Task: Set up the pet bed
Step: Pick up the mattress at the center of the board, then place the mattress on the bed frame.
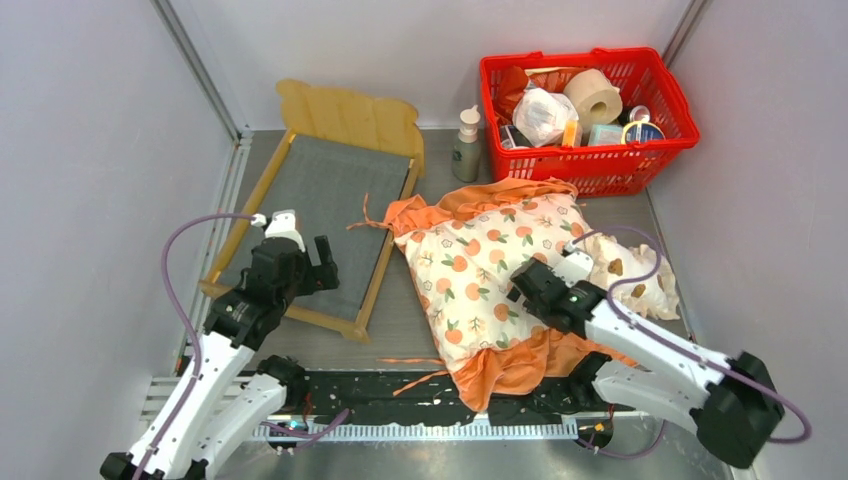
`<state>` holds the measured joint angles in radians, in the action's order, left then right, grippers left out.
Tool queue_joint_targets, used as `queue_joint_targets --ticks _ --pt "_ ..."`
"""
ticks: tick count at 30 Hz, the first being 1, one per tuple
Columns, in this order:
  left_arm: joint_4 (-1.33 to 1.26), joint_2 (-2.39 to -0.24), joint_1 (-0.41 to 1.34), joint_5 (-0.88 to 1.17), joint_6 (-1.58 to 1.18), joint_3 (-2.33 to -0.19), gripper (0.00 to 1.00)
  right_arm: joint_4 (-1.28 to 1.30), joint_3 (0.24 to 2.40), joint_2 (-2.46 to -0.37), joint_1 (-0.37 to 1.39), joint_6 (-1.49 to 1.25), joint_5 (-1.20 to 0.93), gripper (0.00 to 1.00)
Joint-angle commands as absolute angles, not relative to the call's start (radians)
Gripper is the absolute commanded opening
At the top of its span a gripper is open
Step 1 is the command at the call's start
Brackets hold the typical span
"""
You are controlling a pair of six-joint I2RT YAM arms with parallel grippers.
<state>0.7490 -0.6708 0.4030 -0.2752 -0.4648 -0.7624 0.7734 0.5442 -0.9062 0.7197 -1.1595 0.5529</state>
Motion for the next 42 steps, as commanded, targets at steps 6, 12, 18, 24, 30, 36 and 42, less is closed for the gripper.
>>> queue_joint_targets --ticks 6,12,18,24,30,36,42 --pt "0.730 -0.680 0.397 -0.265 -0.453 -0.813 0.99 0.535 0.604 -1.081 0.722 -1.068 0.610 0.08" --pt "0.773 -0.674 0.398 -0.350 -0.456 -0.846 0.99 0.512 0.730 -0.922 0.782 -0.858 0.607 0.05" --pt "0.887 -0.698 0.382 -0.665 -0.543 -0.966 0.99 0.555 0.989 -0.938 0.861 -0.768 0.546 0.05" --pt "0.905 -0.659 0.331 -0.762 -0.565 -1.145 0.99 0.530 1.241 -1.043 0.904 -0.687 0.491 0.05" --pt "0.850 -0.599 0.331 -0.640 -0.455 -1.275 0.99 0.420 1.497 -1.169 0.949 -0.494 0.383 0.05" --pt "0.877 -0.557 0.331 -0.627 -0.421 -1.350 0.97 0.253 1.687 -1.293 0.971 -0.341 0.193 0.05" --pt "0.902 -0.519 0.333 -0.648 -0.400 -1.417 0.97 0.085 1.863 -1.472 0.986 -0.273 -0.070 0.05"
